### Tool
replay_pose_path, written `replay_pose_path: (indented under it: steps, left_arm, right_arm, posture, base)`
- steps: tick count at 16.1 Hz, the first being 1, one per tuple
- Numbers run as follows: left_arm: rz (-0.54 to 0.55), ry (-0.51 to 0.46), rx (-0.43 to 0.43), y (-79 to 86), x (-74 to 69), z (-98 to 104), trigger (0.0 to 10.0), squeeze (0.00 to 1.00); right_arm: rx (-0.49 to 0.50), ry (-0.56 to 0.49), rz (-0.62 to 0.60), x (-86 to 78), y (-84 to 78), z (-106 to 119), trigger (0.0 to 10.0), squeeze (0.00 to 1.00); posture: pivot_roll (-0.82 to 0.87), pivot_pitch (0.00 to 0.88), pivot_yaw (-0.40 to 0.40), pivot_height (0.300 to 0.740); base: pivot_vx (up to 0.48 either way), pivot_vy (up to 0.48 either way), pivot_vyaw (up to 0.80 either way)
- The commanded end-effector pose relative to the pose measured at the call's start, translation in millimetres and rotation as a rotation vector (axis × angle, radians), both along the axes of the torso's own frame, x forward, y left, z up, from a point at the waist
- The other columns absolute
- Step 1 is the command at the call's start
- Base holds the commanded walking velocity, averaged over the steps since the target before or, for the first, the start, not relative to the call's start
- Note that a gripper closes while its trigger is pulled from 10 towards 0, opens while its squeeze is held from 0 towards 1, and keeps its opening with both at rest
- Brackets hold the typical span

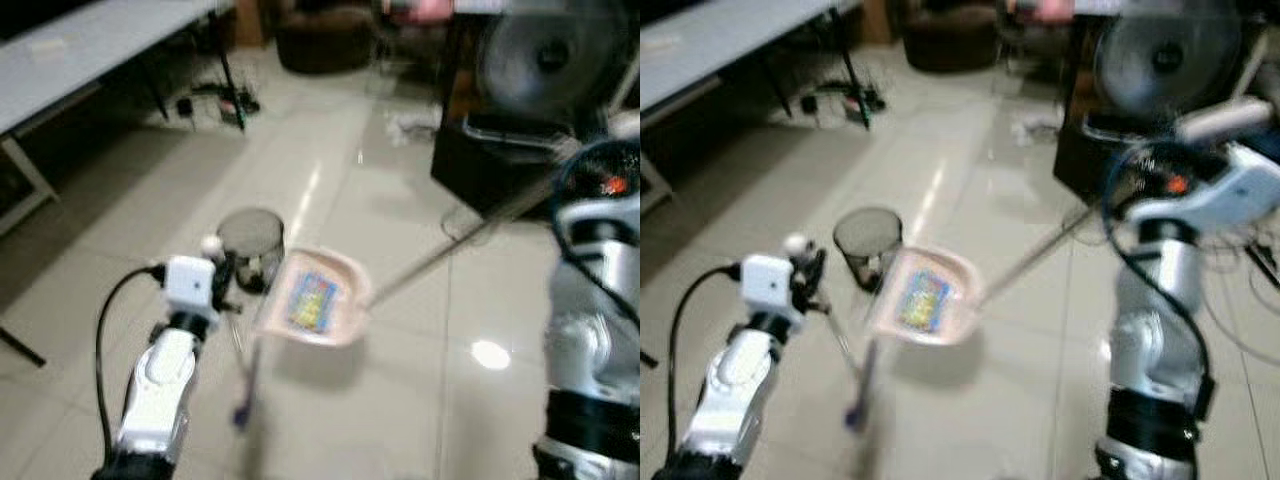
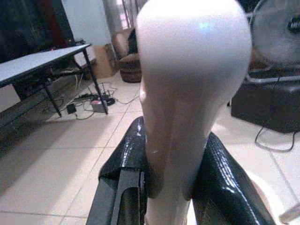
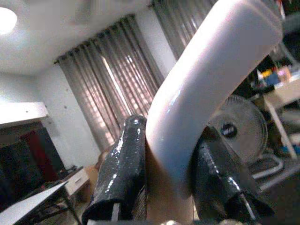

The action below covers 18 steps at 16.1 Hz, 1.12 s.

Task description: Sweep floor

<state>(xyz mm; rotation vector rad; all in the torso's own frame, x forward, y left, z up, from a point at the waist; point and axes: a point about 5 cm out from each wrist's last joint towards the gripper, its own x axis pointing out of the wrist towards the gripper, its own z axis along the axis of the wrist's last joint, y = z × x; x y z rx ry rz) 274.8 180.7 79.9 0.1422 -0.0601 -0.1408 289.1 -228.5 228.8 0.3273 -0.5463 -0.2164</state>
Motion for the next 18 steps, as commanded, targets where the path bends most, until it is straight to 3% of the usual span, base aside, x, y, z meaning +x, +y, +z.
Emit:
replay_pose_path:
  steps: [1, 11, 18]
  left_arm:
    - [0.011, -0.053, 0.026, 7.1, 2.8, 10.5, 10.0, 0.00]
    - [0.006, -0.053, 0.025, 4.3, 2.1, 9.4, 10.0, 0.00]
    - [0.004, -0.051, 0.025, 4.5, 3.5, 8.9, 10.0, 0.00]
  right_arm:
    - [0.014, -0.077, 0.029, 0.0, 8.8, 15.8, 10.0, 0.00]
    - [-0.008, -0.079, 0.018, 4.0, 5.6, 21.1, 10.0, 0.00]
    - [0.053, -0.093, -0.001, 4.6, -0.5, 20.1, 10.0, 0.00]
  posture:
    - [-0.01, 0.010, 0.058, 0.740]
    - [-0.01, 0.018, 0.057, 0.740]
    - [-0.01, 0.017, 0.057, 0.740]
  base:
    - [0.386, 0.000, 0.00]
    - [0.385, 0.000, 0.00]
    - [0.383, 0.000, 0.00]
